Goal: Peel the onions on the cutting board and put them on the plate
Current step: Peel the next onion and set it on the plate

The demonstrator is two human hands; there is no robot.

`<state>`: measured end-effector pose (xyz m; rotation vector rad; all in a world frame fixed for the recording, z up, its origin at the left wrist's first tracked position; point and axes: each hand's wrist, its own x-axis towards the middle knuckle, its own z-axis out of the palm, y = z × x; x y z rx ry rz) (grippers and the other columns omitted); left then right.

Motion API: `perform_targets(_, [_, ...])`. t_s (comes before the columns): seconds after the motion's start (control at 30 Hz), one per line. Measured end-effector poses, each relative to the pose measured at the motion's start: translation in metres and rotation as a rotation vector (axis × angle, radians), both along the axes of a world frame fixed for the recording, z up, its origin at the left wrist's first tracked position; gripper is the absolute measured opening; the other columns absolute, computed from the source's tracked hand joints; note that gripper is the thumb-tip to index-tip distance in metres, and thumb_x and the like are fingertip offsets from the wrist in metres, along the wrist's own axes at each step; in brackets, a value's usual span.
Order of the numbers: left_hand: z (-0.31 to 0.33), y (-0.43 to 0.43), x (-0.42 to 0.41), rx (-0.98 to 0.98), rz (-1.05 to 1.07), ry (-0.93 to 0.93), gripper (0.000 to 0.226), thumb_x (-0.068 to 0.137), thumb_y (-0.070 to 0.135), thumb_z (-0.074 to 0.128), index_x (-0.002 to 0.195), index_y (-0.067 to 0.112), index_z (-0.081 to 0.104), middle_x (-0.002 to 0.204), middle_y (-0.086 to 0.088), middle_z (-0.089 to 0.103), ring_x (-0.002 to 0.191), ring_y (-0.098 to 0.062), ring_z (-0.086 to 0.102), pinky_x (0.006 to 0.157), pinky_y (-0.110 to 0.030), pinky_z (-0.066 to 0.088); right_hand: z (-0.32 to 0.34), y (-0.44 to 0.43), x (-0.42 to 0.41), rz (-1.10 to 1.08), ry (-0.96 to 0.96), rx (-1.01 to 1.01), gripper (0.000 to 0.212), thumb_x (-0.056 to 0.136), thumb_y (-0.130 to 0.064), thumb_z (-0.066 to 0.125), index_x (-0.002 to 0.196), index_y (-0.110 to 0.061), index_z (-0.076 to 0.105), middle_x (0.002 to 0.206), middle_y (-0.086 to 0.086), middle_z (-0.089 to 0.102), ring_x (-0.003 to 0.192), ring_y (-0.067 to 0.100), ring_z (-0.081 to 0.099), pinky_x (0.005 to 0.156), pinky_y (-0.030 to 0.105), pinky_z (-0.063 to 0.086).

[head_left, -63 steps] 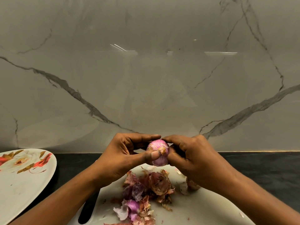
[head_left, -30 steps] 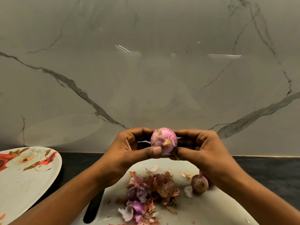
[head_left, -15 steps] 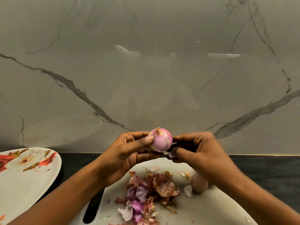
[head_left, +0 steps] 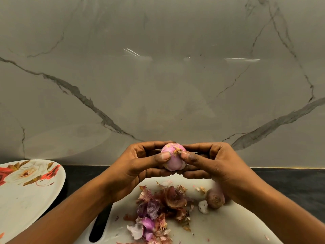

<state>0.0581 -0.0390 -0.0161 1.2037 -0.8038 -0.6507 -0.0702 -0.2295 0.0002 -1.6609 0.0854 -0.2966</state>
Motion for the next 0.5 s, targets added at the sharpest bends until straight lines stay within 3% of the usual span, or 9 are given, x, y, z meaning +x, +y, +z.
perform_targets(0.2, [-0.0006, 0.0019, -0.0011, 0.013, -0.031, -0.019, 0.036, 0.088, 0.015, 0.075, 0.125, 0.013, 0.076, 0.126, -0.017, 0.074, 0.112, -0.035, 0.074, 0.082, -0.03, 0.064, 0.0021, -0.0017, -0.0016, -0.024, 0.011, 0.014, 0.033, 0.085, -0.01, 0.077, 0.118, -0.006, 0.074, 0.097, 0.02, 0.08, 0.088, 0.035, 0.08, 0.074, 0.033, 0.066])
perform_targets(0.37, [-0.0066, -0.0015, -0.0043, 0.077, 0.027, -0.165, 0.04, 0.081, 0.017, 0.083, 0.12, 0.021, 0.078, 0.121, -0.012, 0.076, 0.109, -0.035, 0.075, 0.082, -0.036, 0.064, -0.0013, 0.0046, -0.0032, -0.079, 0.036, -0.145, 0.023, 0.091, -0.002, 0.072, 0.113, -0.011, 0.072, 0.085, 0.014, 0.081, 0.082, 0.031, 0.08, 0.077, 0.037, 0.067])
perform_targets(0.5, [-0.0063, -0.0016, -0.0055, 0.064, 0.033, -0.161, 0.043, 0.078, 0.016, 0.085, 0.12, 0.02, 0.077, 0.118, -0.012, 0.075, 0.106, -0.037, 0.076, 0.082, -0.037, 0.064, -0.0007, 0.0052, -0.0047, -0.098, 0.004, -0.245, 0.026, 0.091, -0.003, 0.072, 0.113, -0.016, 0.072, 0.084, 0.01, 0.081, 0.08, 0.028, 0.08, 0.08, 0.042, 0.067])
